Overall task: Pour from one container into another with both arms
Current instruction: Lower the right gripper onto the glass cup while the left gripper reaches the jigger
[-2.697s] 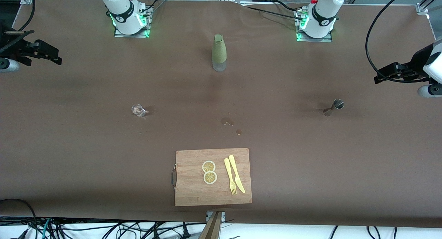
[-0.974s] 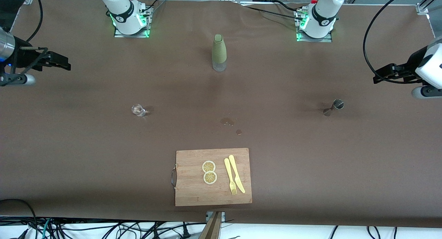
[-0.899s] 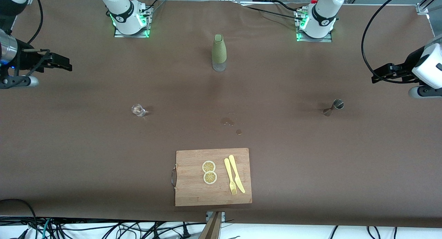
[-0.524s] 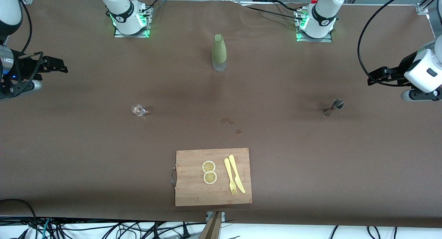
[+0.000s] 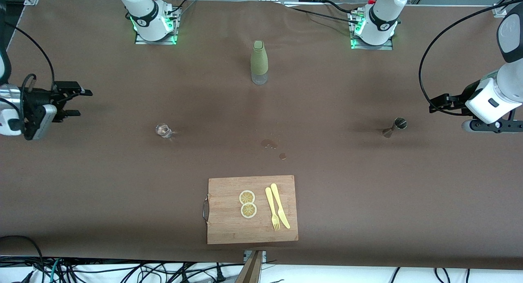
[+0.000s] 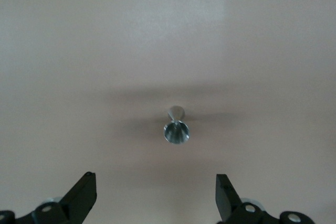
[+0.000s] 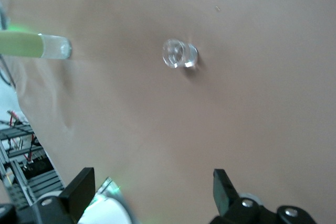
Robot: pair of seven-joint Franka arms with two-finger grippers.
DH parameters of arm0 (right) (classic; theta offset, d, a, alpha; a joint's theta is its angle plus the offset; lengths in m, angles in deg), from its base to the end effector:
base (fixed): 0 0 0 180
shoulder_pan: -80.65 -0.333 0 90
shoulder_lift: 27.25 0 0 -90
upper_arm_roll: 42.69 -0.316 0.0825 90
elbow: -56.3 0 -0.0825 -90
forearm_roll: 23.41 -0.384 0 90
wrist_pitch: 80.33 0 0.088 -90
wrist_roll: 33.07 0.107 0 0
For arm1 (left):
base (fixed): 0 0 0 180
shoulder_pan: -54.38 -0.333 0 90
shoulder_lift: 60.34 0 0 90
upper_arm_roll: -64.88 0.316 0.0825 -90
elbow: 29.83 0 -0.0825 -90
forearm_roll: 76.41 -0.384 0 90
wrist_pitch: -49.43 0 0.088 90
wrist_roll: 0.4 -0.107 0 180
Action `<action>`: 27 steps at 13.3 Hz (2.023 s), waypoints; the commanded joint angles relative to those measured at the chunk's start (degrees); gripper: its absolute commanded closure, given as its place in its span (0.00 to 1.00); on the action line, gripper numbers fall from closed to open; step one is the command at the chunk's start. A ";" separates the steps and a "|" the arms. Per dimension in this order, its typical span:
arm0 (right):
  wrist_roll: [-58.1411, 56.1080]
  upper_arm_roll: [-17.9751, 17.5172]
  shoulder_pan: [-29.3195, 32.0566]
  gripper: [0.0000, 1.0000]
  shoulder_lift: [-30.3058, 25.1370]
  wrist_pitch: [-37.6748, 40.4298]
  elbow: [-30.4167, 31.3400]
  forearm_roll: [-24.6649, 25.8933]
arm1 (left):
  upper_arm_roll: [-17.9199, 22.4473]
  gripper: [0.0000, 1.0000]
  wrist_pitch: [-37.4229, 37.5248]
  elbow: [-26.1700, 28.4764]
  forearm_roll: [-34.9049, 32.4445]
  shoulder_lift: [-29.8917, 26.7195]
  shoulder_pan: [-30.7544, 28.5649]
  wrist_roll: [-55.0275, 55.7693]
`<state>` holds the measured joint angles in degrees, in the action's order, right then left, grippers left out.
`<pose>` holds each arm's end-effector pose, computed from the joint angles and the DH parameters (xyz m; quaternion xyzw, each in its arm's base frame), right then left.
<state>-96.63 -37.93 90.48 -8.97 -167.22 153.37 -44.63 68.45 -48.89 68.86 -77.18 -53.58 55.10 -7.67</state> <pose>0.5813 -0.1055 0.3877 -0.8845 -0.3626 0.0813 0.2821 0.5845 0.0289 0.4974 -0.9972 0.0399 0.0627 0.0047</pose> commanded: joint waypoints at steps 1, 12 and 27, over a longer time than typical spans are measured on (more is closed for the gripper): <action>-15.38 -0.37 0.28 0.00 -1.24 -4.50 5.65 -6.69 | 0.03 0.00 -8.96 7.20 -1.34 -2.11 -4.30 -16.57; -67.98 -0.19 2.03 0.00 19.23 -5.75 3.66 -31.76 | 0.12 0.00 -21.64 10.82 8.57 10.19 -18.46 -63.24; -82.42 -2.21 1.07 0.01 31.55 -1.44 2.60 -39.07 | 8.90 0.00 -17.18 17.68 45.13 22.41 -19.70 -132.38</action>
<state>-178.25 -39.89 91.62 21.56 -169.61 157.99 -82.56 76.33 -68.75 86.79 -35.63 -32.22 35.55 -133.87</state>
